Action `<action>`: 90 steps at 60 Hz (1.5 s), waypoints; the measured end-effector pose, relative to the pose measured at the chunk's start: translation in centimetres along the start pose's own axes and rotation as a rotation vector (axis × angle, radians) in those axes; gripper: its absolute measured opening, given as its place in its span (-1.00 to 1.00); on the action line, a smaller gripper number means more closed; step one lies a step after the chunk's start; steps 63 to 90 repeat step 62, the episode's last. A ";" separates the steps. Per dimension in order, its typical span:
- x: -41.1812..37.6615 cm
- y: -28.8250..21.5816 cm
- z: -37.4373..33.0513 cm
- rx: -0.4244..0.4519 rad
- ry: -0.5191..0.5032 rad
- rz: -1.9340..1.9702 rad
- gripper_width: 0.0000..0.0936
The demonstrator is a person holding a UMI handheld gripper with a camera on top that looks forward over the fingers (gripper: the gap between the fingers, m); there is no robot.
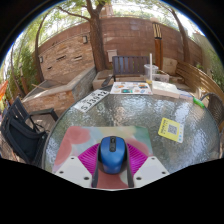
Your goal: Arrange mouse
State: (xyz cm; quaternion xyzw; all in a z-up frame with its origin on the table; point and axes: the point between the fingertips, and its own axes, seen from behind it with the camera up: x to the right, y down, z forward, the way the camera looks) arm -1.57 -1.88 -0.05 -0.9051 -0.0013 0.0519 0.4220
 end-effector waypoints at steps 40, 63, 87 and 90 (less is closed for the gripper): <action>-3.9 -5.4 -23.0 0.032 0.174 -0.104 0.81; -4.5 -4.3 -25.8 0.035 0.185 -0.111 0.81; -4.5 -4.3 -25.8 0.035 0.185 -0.111 0.81; -4.5 -4.3 -25.8 0.035 0.185 -0.111 0.81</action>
